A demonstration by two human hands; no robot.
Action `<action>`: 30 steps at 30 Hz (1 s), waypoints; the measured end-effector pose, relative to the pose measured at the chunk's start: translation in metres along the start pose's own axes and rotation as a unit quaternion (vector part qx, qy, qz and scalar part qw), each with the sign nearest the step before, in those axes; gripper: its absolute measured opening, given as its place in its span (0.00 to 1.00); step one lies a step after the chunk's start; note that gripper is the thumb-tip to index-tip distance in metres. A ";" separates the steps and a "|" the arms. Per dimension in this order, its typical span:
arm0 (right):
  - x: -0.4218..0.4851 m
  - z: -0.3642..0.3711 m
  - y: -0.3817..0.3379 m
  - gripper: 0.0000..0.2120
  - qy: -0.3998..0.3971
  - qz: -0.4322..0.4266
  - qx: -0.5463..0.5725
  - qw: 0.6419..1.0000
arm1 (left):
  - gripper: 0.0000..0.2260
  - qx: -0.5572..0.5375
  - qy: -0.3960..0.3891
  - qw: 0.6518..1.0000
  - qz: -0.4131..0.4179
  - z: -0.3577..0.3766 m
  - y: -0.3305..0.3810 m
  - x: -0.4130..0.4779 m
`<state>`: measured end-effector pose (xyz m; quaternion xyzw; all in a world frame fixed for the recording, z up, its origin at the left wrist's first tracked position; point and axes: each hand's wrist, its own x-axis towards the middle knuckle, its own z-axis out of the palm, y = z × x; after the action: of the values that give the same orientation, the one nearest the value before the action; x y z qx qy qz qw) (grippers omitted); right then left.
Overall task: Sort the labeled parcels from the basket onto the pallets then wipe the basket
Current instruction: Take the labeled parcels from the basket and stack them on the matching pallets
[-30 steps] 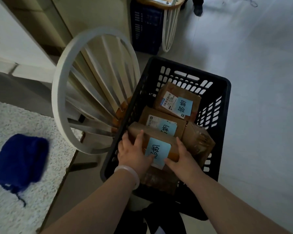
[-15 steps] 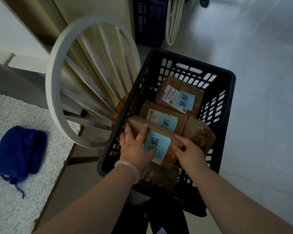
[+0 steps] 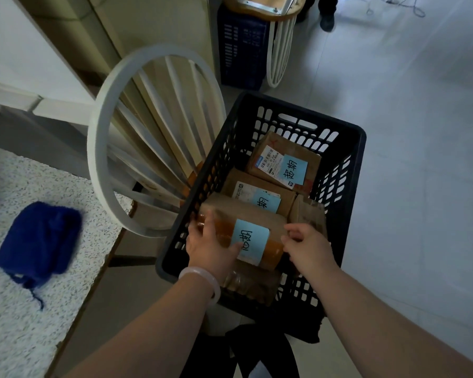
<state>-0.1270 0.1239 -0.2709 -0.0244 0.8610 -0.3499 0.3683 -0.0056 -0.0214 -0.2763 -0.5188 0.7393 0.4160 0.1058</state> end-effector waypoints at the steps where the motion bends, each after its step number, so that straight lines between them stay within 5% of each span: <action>1: -0.001 0.001 -0.002 0.15 0.001 -0.020 -0.037 0.999 | 0.43 -0.003 -0.001 1.000 -0.017 0.002 0.000 0.000; 9: 0.007 0.009 -0.019 0.26 -0.012 -0.188 -0.225 0.956 | 0.50 -0.125 -0.048 0.983 -0.128 0.009 -0.002 -0.004; 17: 0.045 0.019 -0.027 0.44 -0.159 -0.198 -0.359 0.898 | 0.56 -0.130 -0.069 0.981 -0.123 0.026 0.004 0.006; 30: 0.030 -0.002 -0.040 0.32 -0.178 -0.141 -0.159 0.961 | 0.48 -0.106 -0.034 0.994 -0.001 0.006 0.029 -0.013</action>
<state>-0.1589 0.0856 -0.2642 -0.2656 0.8140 -0.2465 0.4540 -0.0262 -0.0050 -0.2574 -0.5132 0.6865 0.5095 0.0754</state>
